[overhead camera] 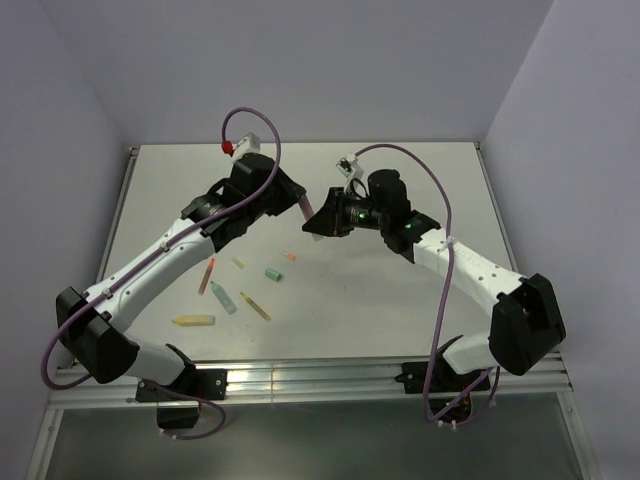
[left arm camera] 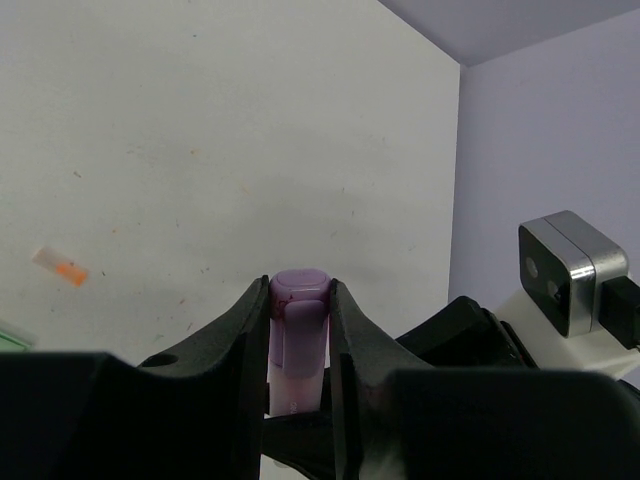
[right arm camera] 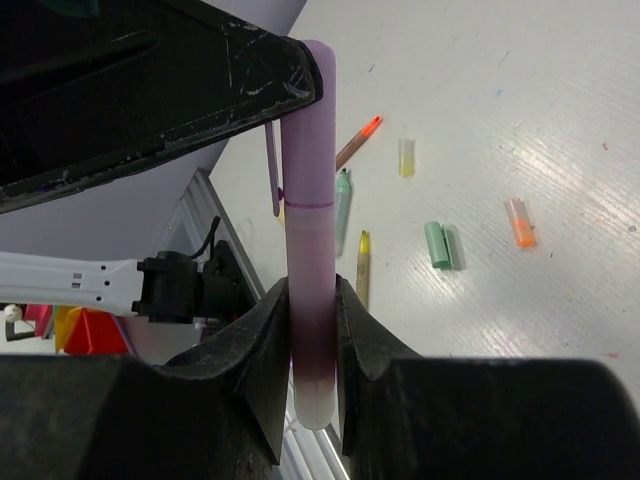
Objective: Insert the pens into the pen caps
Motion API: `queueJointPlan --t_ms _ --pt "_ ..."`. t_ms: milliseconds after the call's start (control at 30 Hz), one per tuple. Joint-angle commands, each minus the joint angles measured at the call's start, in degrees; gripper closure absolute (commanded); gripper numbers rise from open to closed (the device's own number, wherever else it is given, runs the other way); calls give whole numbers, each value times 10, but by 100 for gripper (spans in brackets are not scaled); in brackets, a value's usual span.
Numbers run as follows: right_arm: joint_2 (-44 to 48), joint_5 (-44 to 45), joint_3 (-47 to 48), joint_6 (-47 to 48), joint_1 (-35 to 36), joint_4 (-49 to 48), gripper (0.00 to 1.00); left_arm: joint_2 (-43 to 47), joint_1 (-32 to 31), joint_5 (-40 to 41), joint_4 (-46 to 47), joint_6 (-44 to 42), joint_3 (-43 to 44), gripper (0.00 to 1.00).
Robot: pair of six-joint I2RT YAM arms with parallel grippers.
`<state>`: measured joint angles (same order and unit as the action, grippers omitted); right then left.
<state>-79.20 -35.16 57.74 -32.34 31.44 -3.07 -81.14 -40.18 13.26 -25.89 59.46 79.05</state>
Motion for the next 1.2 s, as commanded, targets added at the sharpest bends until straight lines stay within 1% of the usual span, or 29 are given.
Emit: queueJointPlan --t_ms 0,267,467,567,700,1000,1167 --pt "21 31 6 -10 -9 -45 100 28 -29 4 12 -4 -6 100" --pt "54 38 4 3 -9 -73 100 43 -49 -9 25 -14 -25 100" --pt "98 56 -2 30 -8 -85 100 75 -54 -56 49 -53 -48 100" --pt "121 77 4 46 -3 -80 100 91 -64 -82 72 -72 -62 100" --pt "133 101 33 82 7 -47 100 110 -82 -92 83 -88 -72 99" --pt "136 111 59 93 20 -37 100 125 -108 -88 81 -115 -70 100" --pt "132 117 78 99 20 -28 100 121 -135 -61 56 -128 -63 100"
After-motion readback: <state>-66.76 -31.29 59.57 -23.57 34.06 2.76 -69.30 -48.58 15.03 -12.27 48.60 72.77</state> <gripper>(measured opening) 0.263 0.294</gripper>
